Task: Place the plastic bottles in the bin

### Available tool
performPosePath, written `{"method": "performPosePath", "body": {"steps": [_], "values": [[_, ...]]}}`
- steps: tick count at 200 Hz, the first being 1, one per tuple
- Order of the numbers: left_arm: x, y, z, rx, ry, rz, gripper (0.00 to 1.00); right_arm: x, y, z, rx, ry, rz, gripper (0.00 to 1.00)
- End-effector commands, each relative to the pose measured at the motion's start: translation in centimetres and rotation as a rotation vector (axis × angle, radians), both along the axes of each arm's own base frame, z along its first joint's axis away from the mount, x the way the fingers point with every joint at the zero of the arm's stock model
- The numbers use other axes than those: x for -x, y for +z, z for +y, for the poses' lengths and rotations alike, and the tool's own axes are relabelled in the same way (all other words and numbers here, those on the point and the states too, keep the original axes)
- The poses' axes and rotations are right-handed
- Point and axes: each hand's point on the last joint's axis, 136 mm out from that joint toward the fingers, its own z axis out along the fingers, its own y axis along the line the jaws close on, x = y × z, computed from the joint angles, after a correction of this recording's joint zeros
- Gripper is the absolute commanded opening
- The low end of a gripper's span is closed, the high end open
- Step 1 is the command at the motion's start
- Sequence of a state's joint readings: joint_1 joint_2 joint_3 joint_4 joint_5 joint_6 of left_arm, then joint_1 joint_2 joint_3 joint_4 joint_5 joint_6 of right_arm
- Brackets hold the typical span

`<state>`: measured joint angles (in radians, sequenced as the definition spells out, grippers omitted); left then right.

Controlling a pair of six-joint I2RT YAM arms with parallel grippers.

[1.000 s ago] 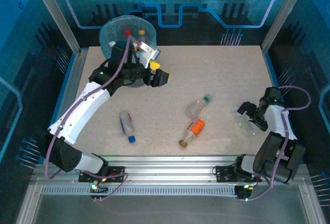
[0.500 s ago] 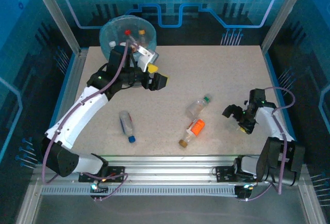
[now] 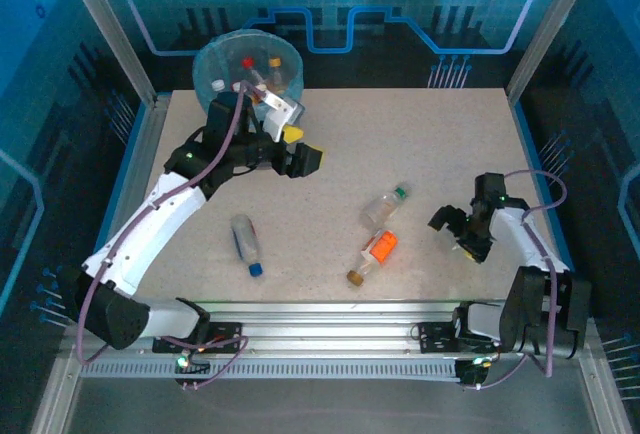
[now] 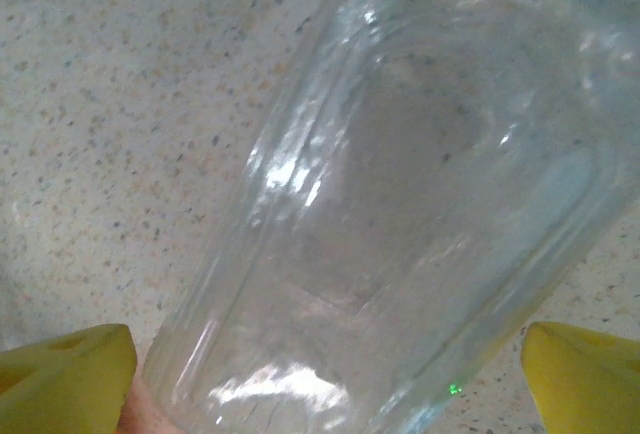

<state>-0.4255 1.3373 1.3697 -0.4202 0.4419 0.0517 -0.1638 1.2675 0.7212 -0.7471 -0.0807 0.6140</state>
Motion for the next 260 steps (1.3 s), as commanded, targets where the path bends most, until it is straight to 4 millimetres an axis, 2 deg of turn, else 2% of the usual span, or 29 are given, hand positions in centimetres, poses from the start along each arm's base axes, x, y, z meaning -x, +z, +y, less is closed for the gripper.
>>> {"method": "performPosePath", "body": {"steps": [1,37,67,115,136,160,178,203,228,245,253,257,260], "values": [[0.4,0.6,0.2,0.015,0.003,-0.021,0.87,-1.4,0.0,-0.9,0.037,-0.066,0.001,1.0],[0.2,0.3,0.1,0.015,0.006,-0.014,0.87,-2.1,-0.5,-1.5,0.052,-0.088,0.02,0.99],[0.1,0.3,0.0,0.016,0.006,-0.008,0.87,-1.7,-1.0,-1.7,0.054,-0.085,0.024,0.83],[-0.9,0.1,-0.4,0.027,0.021,0.031,0.87,-0.7,-1.1,-1.4,0.047,-0.033,-0.005,0.66],[-1.6,0.4,-0.7,0.048,0.039,0.07,0.87,-0.2,-0.5,-1.1,0.045,0.005,-0.022,0.58],[-2.6,0.5,-1.2,0.089,0.07,0.129,0.86,-0.3,1.1,-0.4,0.028,0.055,-0.083,0.52],[-3.1,0.7,-1.7,0.124,0.078,0.183,0.85,-1.2,3.4,1.1,0.0,0.121,-0.193,0.47],[-3.3,2.0,-2.6,0.172,0.05,0.218,0.85,-2.8,8.4,4.2,-0.02,0.263,-0.404,0.46],[-2.8,3.4,-3.9,0.225,-0.024,0.254,0.84,-4.1,15.1,9.5,-0.086,0.475,-0.681,0.44],[-1.9,4.2,-5.1,0.253,-0.098,0.283,0.84,-4.0,19.7,13.4,-0.127,0.628,-0.859,0.44],[-1.4,4.5,-5.7,0.26,-0.133,0.291,0.83,-3.7,20.9,15.0,-0.14,0.697,-0.914,0.45],[-1.0,4.6,-6.1,0.262,-0.153,0.294,0.83,-3.6,22.9,15.8,-0.141,0.733,-0.971,0.45],[-0.8,4.8,-6.3,0.263,-0.165,0.296,0.83,-3.4,23.5,16.4,-0.144,0.759,-0.994,0.45]]}}
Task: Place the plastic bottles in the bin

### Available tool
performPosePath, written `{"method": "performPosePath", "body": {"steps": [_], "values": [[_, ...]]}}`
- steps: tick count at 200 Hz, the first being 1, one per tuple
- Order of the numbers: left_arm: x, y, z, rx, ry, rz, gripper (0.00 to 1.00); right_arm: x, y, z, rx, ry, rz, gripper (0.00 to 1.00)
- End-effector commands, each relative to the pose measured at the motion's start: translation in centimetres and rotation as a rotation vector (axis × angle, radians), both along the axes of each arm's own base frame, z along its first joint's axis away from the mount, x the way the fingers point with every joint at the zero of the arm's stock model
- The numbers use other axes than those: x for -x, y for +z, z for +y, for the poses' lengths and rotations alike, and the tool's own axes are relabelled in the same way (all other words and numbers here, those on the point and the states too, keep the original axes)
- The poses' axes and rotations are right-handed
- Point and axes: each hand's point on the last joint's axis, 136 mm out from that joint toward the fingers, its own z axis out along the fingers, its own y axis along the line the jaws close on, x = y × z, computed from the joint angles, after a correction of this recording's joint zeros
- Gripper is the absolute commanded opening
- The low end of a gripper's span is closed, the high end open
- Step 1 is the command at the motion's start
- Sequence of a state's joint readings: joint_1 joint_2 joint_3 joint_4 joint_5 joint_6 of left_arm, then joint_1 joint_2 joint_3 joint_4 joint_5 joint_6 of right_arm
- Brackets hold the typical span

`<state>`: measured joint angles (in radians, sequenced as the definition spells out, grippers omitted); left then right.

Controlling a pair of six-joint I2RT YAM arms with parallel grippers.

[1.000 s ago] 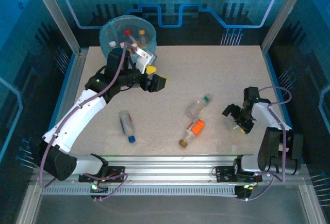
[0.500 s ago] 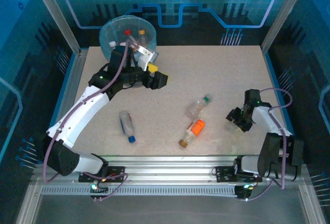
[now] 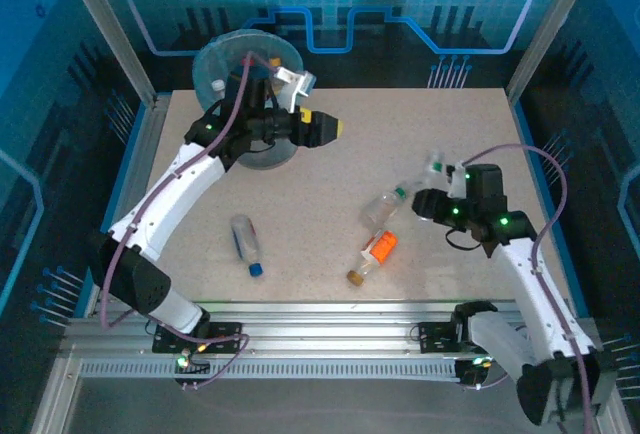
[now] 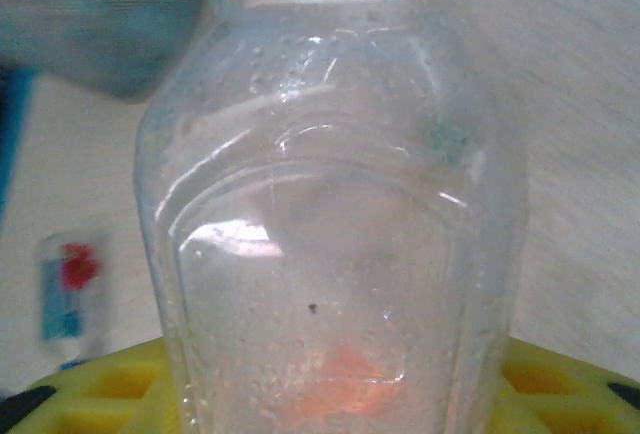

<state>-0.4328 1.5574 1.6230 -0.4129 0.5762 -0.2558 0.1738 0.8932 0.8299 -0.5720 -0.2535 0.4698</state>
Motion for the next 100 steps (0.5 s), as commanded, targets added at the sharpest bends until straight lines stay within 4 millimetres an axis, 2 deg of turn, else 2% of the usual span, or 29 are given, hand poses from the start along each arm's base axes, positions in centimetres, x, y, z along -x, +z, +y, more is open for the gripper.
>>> {"method": "performPosePath", "body": {"steps": [1,25,43,68,100], "values": [[2.6,1.9,-2.4,0.076,-0.152,0.043,0.83,0.1,7.9,5.2,-0.054,0.24,-0.294,0.45],[4.6,3.3,-3.6,0.114,-0.251,0.027,0.81,1.3,11.1,8.9,-0.05,0.408,-0.413,0.46],[5.1,3.9,-3.7,0.132,-0.264,0.025,0.78,1.9,12.4,10.8,-0.066,0.494,-0.444,0.45],[6.1,4.7,-3.8,0.153,-0.302,0.018,0.72,2.7,13.1,13.1,-0.069,0.595,-0.458,0.46],[7.1,5.1,-3.9,0.158,-0.329,0.003,0.65,2.7,12.9,14.6,-0.059,0.64,-0.438,0.46]]}}
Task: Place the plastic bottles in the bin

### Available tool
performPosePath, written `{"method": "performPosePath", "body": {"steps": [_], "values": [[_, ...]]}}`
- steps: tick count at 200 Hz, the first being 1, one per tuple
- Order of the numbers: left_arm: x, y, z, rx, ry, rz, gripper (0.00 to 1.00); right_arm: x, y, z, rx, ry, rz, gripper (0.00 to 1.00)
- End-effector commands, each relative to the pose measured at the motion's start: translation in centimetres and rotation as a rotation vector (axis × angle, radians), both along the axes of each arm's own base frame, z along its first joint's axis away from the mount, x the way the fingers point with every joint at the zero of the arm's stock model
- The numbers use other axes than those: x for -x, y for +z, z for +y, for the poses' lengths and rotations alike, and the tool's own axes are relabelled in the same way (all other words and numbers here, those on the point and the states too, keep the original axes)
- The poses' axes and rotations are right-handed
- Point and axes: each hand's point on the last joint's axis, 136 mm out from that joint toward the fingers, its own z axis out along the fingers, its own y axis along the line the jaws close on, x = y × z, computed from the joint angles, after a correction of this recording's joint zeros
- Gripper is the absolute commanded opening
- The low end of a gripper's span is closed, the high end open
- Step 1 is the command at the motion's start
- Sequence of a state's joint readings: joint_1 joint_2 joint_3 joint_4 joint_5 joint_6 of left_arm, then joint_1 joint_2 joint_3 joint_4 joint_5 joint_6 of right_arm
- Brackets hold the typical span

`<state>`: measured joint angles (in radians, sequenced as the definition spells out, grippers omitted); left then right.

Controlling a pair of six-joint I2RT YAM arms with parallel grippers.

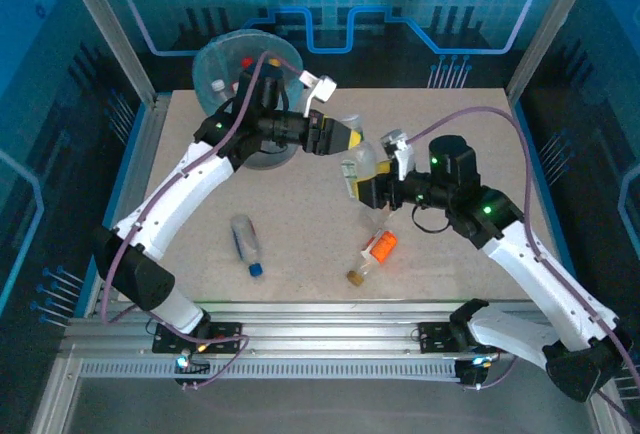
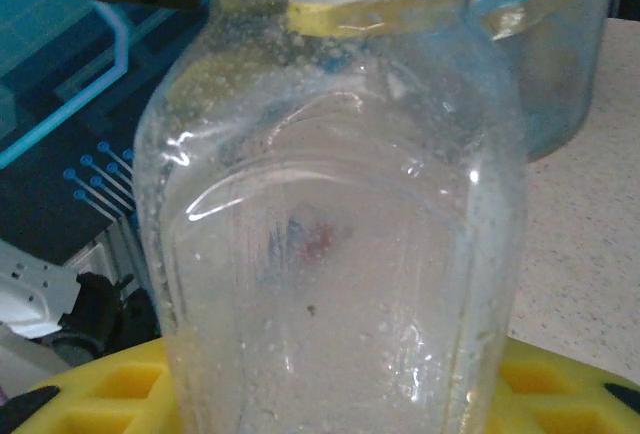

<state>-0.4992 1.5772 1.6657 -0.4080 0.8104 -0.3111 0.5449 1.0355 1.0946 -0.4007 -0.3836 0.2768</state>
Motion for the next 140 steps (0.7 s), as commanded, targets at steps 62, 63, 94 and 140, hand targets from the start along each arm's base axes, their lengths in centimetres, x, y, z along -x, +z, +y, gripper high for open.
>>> {"method": "performPosePath", "body": {"steps": [62,63,94,140], "values": [[1.5,2.8,0.3,0.036,-0.011,-0.072,0.65,0.6,1.4,1.7,-0.003,0.077,-0.057,0.46],[1.4,2.9,0.3,0.036,-0.008,-0.073,0.66,0.6,1.4,1.7,-0.002,0.078,-0.056,0.46],[1.2,3.3,0.9,0.023,0.033,-0.107,0.65,0.8,1.1,1.5,0.011,0.077,-0.051,0.46],[1.3,3.4,1.1,0.031,0.057,-0.092,0.38,1.3,1.3,1.5,0.003,0.097,-0.051,0.47]]}}
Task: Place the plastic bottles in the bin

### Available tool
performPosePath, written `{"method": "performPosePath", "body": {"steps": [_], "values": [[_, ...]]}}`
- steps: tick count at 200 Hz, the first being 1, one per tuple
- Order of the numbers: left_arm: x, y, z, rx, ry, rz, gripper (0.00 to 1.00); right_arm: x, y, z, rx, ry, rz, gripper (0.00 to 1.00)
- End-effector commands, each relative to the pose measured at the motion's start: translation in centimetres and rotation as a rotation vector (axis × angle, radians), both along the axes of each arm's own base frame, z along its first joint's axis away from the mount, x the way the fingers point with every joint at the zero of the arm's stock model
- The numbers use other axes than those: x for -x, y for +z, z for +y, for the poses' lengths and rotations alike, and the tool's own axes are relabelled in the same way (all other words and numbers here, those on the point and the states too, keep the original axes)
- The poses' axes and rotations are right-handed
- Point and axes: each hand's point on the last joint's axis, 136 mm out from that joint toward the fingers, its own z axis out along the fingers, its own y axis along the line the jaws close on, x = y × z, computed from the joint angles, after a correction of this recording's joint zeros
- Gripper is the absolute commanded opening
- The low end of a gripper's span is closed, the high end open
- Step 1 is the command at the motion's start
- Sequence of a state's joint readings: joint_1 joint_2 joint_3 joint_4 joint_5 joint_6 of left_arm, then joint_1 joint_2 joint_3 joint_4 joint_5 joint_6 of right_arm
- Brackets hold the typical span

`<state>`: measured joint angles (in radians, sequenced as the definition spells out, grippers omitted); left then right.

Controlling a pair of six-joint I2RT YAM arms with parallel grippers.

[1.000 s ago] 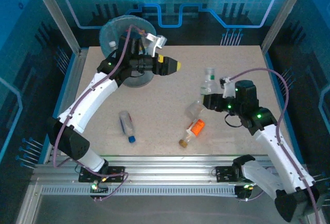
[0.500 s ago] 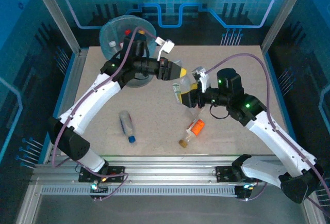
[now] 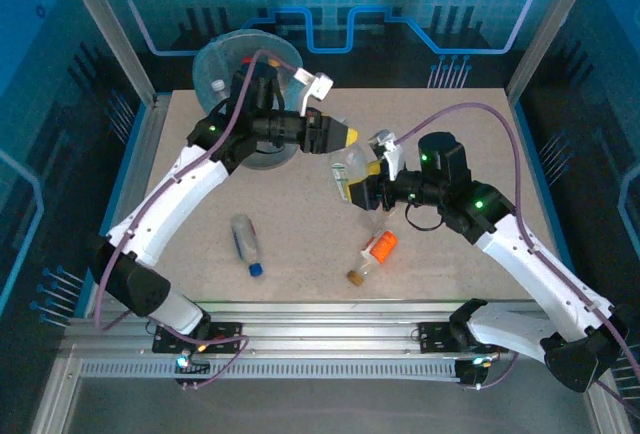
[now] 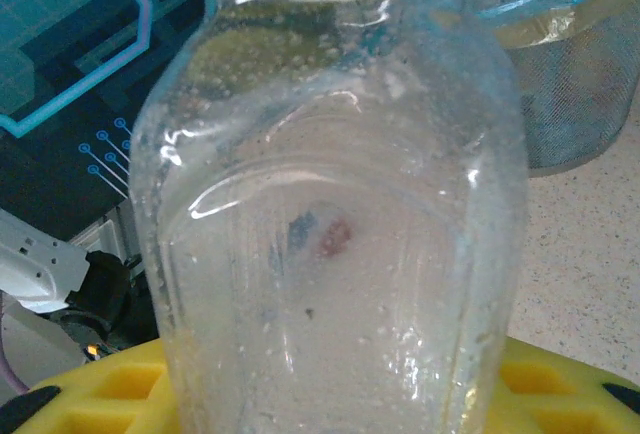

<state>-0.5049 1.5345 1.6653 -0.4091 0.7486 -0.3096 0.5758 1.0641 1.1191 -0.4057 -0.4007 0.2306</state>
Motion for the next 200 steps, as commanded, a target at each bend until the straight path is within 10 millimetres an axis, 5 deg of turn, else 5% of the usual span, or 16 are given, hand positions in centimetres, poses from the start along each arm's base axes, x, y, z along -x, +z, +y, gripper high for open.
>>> {"method": "performPosePath", "body": {"steps": [1,67,152,200], "values": [[1.1,2.0,0.5,0.03,0.005,-0.044,0.37,0.8,1.2,0.3,-0.016,0.034,-0.024,0.47],[1.0,1.9,1.7,0.022,0.093,-0.073,0.0,0.8,2.2,0.5,-0.005,0.042,-0.032,0.56],[0.0,4.4,4.8,0.002,0.299,-0.182,0.0,-0.8,4.9,-0.7,-0.001,-0.09,-0.087,0.92],[-1.2,5.8,7.5,0.013,0.433,-0.209,0.0,-1.1,6.4,-1.3,-0.013,-0.137,-0.118,0.99]]}}
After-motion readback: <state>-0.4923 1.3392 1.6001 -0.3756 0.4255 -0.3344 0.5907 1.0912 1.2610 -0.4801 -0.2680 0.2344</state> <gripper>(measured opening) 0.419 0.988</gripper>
